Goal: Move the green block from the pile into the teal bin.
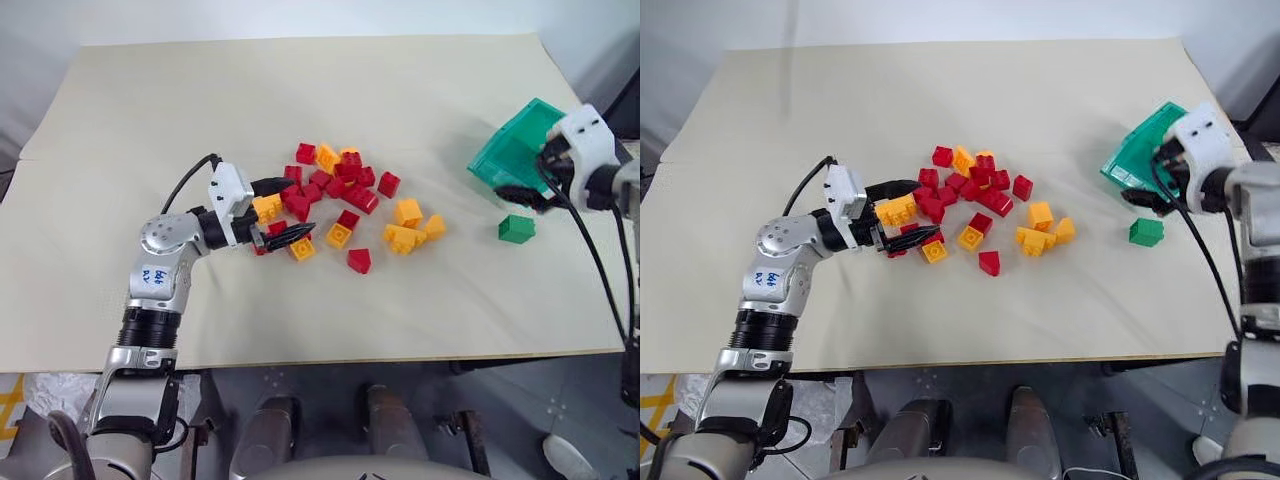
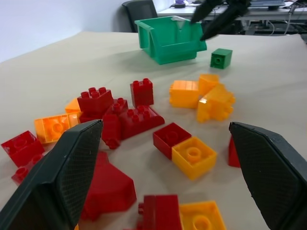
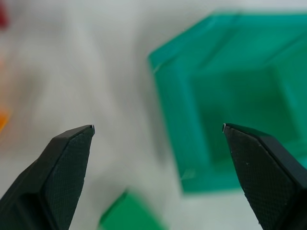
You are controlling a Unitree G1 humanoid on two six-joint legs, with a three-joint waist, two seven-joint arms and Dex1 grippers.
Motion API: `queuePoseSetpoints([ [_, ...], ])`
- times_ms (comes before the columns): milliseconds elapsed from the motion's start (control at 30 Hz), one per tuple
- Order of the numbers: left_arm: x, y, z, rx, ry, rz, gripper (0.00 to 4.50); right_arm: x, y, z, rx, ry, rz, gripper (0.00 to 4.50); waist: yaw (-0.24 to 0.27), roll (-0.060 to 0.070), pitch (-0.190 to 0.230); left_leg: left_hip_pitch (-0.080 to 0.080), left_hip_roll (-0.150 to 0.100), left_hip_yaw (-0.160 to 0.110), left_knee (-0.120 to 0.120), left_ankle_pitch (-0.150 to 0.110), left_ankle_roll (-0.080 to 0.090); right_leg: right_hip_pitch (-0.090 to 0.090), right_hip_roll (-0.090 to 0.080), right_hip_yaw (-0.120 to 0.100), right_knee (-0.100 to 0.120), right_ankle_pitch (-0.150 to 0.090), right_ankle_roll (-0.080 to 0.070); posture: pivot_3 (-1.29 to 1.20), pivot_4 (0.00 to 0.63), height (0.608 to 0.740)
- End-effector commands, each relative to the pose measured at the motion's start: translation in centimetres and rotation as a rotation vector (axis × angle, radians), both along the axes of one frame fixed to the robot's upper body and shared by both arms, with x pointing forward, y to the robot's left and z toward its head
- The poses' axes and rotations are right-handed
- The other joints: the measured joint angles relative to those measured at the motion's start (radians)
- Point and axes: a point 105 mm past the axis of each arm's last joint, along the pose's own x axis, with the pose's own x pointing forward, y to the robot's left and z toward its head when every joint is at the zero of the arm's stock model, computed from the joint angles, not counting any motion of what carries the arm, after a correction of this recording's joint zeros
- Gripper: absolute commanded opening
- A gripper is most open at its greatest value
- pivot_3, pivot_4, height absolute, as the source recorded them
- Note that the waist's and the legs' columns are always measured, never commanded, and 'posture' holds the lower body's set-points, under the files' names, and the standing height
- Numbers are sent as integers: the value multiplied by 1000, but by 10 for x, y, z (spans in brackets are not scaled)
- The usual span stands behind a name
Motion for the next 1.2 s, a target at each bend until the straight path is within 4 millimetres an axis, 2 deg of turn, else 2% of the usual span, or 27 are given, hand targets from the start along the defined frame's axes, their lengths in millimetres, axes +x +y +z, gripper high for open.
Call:
queuePoseSetpoints([
  [33, -18, -5, 10, -9, -50, -103, 4500, -34, -15, 11, -32, 61, -11, 4481, 11, 0, 0, 0, 0, -1, 0, 0, 0, 0, 0, 0, -1, 0, 0, 0, 150, 740],
  [100, -18, -6, 10, -13, -44, -109, 4500, -42, -18, 7, -37, 85, -20, 4481, 15, 0, 0, -1, 0, 0, 1, -1, 1, 1, 0, 0, -1, 0, 0, 0, 150, 740],
  [167, -17, -8, 9, -19, -40, -115, 4500, -41, -21, 0, -31, 105, -25, 4481, 10, 0, 0, 0, 0, 1, 4, -1, 2, 2, 0, 0, -2, 1, 1, 0, 150, 740],
  [500, -14, -22, 11, -20, -54, -164, 4500, -7, -21, -30, 6, 165, -7, 4481, 3, 0, 0, 0, 0, 2, 11, -1, 2, 2, 1, 1, -1, 2, 0, 0, 150, 740],
  [700, -14, -16, 11, -18, -59, -145, 4500, 16, -7, -39, 30, 169, 9, 4481, -8, 0, 0, 0, 0, 2, 11, -1, 2, 2, 1, 1, -1, 2, 1, 0, 150, 740],
  [833, -15, -11, 11, -21, -64, -121, 4500, 10, -7, -47, -19, 219, 28, 3605, -7, 0, 0, -1, 0, 1, 11, -1, 2, 2, 1, 1, 1, 2, 1, 0, 150, 740],
  [967, -16, -7, 10, -16, -65, -105, 4500, 9, -5, -36, -25, 196, 39, 2326, -6, 0, 0, -1, -1, 1, 11, -1, 2, 2, 0, 1, 1, 3, 1, 0, 150, 740],
  [1067, -16, -3, 10, -15, -67, -92, 4500, 5, 0, -22, -30, 169, 61, 2317, -6, 0, 0, -1, -1, 1, 11, -1, 2, 2, 0, 1, 1, 3, 1, 0, 150, 740],
  [1200, -15, -1, 12, -16, -73, -76, 4500, 6, 27, 18, 11, 34, 158, 2317, -8, 0, 0, -1, 0, 1, 11, -1, 2, 2, 0, 1, 1, 3, 1, 0, 150, 740],
])
